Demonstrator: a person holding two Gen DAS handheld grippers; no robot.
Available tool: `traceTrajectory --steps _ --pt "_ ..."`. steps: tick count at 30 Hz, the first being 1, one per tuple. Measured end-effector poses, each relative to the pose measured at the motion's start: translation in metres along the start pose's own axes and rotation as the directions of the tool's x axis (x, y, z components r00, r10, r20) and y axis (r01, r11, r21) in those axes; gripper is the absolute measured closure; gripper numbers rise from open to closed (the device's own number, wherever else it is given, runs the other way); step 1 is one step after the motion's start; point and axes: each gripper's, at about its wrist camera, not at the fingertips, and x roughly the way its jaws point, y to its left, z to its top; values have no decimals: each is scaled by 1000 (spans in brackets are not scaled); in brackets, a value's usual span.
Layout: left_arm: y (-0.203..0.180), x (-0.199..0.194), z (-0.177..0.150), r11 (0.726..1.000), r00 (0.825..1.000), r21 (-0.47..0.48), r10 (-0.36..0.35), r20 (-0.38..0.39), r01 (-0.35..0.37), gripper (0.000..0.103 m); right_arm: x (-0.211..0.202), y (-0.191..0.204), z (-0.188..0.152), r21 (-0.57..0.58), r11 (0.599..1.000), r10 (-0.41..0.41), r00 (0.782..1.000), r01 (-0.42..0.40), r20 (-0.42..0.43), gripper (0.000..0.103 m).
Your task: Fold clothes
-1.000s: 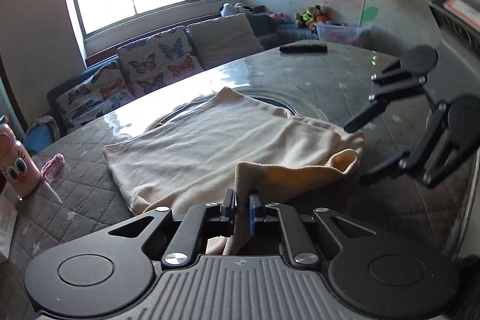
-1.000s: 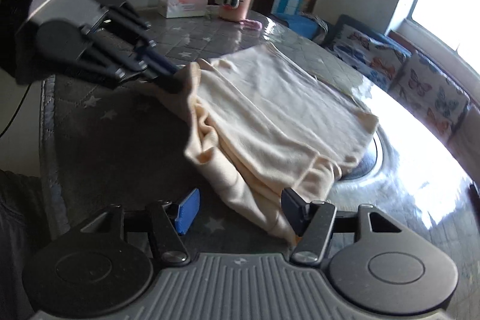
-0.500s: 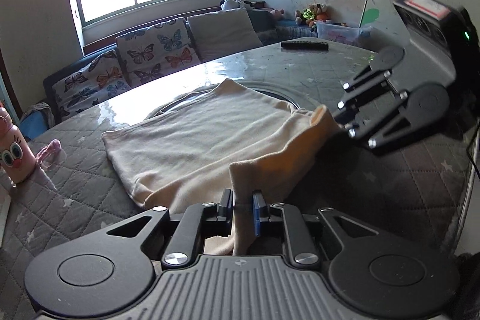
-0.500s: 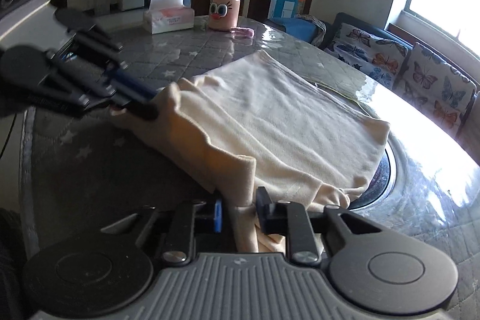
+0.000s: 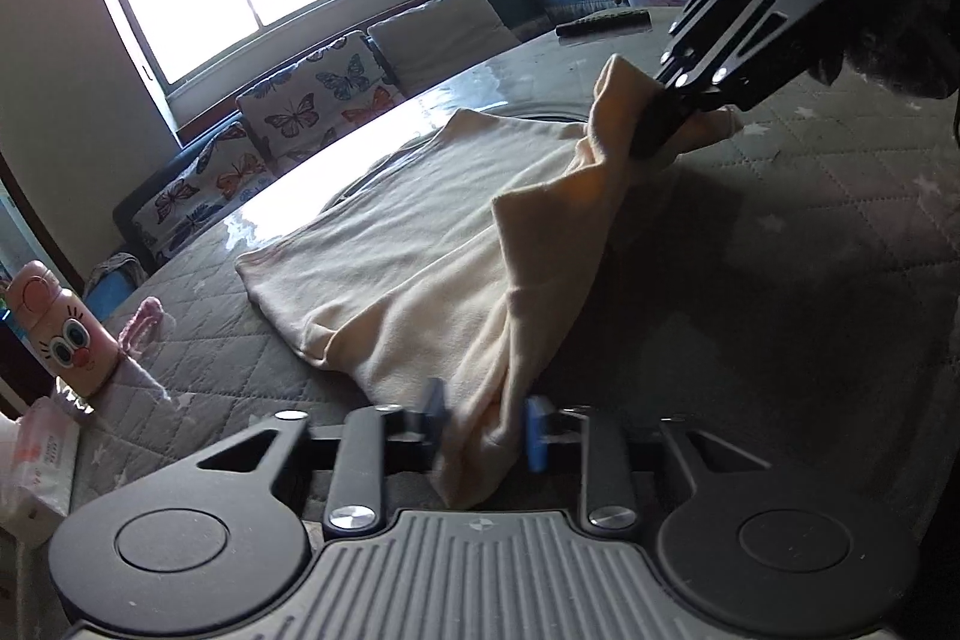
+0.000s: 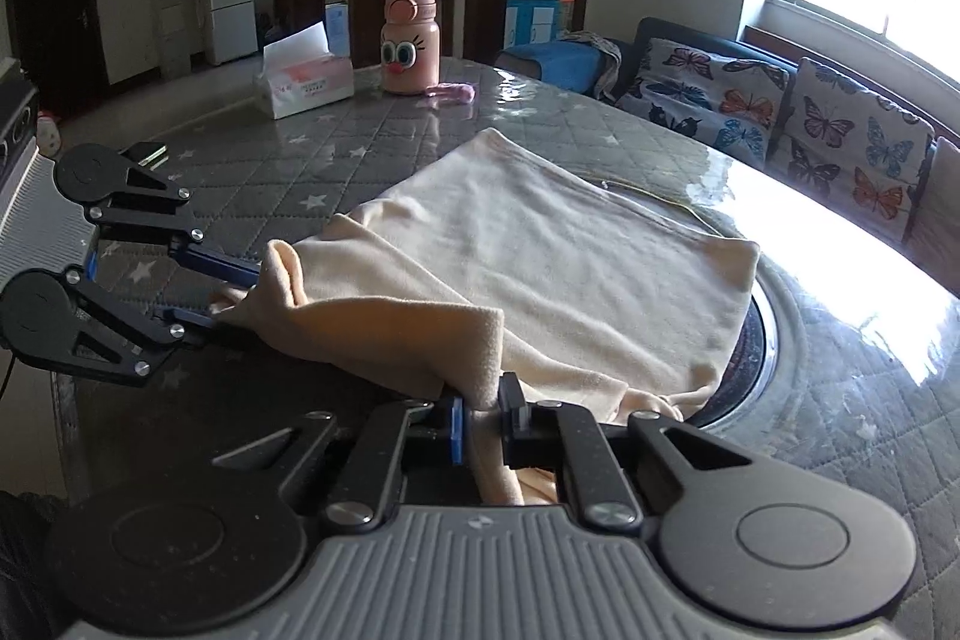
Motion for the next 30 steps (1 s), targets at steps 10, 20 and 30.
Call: traceTrajectory --steps 10,20,30 --pt "14 -53 12 996 996 -80 -40 74 46 95 -32 11 3 1 1000 12 999 -12 51 94" --pt "8 -122 8 978 990 -171 -106 91 121 95 -102 47 -6 8 993 120 992 -120 35 94" --pt "55 -73 35 975 994 -210 -58 95 77 95 -66 19 29 18 996 86 996 -87 25 94"
